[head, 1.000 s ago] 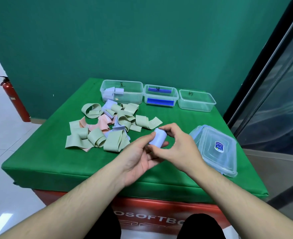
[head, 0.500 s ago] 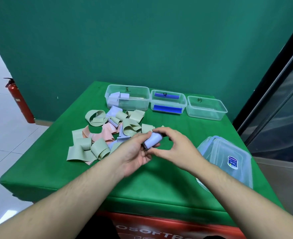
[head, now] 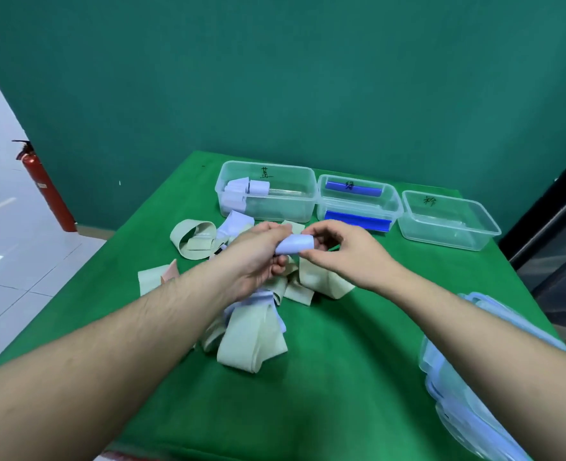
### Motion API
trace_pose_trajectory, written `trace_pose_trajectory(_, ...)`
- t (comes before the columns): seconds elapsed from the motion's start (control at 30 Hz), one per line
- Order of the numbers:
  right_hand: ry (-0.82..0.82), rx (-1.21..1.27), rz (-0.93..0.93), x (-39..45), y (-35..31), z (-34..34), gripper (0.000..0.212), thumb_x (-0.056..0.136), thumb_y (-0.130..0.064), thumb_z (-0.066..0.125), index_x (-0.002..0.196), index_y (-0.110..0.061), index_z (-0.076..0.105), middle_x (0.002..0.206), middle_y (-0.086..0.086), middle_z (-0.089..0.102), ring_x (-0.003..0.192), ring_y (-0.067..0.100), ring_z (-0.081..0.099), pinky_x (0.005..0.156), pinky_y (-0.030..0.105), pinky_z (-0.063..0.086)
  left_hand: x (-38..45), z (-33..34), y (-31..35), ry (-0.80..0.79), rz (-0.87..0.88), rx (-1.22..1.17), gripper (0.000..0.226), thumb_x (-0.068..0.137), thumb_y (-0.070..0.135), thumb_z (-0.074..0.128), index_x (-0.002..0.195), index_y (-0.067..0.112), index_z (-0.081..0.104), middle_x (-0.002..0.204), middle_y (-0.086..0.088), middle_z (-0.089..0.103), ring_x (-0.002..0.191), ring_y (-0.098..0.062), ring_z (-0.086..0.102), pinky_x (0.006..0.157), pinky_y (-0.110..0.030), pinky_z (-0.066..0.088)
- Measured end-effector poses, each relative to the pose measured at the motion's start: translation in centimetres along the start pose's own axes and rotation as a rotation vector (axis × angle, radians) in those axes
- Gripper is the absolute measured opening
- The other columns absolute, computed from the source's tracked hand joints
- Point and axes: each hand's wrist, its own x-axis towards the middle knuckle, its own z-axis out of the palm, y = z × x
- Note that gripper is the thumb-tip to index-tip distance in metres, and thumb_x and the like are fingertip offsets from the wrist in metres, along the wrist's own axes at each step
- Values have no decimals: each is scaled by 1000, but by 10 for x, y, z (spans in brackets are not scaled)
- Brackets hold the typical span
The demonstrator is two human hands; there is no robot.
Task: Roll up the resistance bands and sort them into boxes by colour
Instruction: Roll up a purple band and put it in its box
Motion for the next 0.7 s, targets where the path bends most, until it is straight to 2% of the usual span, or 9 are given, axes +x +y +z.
trace_pose_trajectory(0.07,0,135,83,26,3,0,21,83,-13,76,103,-16,70,91,4,71,76,7,60,79,23,51,21,-8,10,22,25,-4,14,100,27,56,95,14,54,70,-4,53,47,-10,42,42,-19,33)
trace_pose_trajectory(0.17,1,217,153,66,8,0,15,85,-17,75,100,-16,72,83,2,65,74,11,56,77,29,49,46,-20,29,3,65,69,20,98,30,60,103,11,60,79,-3,61,55,-10,49,55,-20,40)
trace_pose_trajectory(0.27,-2,270,197,107,12,0,9,86,-20,74,95,-17,74,83,-1,69,69,7,55,76,27,50,72,-36,49,26,232,477,28,90,34,70,111,17,64,92,2,63,65,-8,54,56,-12,42)
trace_pose_trajectory(0.33,-19,282,219,132,13,-2,8,84,-21,76,91,-17,75,83,-3,72,71,7,56,78,28,51,91,-47,63,93,390,785,34,86,36,74,115,19,64,95,6,61,72,-5,52,55,-3,36)
trace_pose_trajectory(0.43,-39,265,235,165,18,-3,12,82,-25,77,91,-17,75,85,-2,71,77,10,56,81,28,51,121,-60,87,79,554,1116,31,87,36,72,113,20,66,105,6,62,71,1,50,59,-6,36)
trace_pose_trajectory(0.53,-72,203,236,191,23,-3,10,78,-26,80,83,-21,74,81,-7,66,78,8,56,78,27,49,150,-72,104,-23,562,1363,29,87,41,71,108,21,68,112,1,61,86,-12,56,77,-26,45)
trace_pose_trajectory(0.57,-81,170,231,198,26,-2,10,77,-27,81,81,-22,74,81,-8,65,79,8,55,77,27,47,158,-74,108,-44,550,1421,29,87,42,70,108,22,68,108,-1,64,88,-16,59,79,-30,48)
trace_pose_trajectory(0.63,-84,99,225,212,30,-1,12,76,-31,81,81,-21,75,86,-9,67,84,7,55,76,26,44,170,-77,114,-63,501,1475,28,89,43,68,109,24,68,95,2,67,81,-16,60,72,-28,48)
trace_pose_trajectory(0.7,-85,74,208,226,35,1,19,76,-31,81,90,-19,76,92,-8,69,86,7,54,73,25,41,185,-81,118,-89,466,1490,28,90,44,66,110,24,66,92,6,66,83,-15,59,72,-27,45)
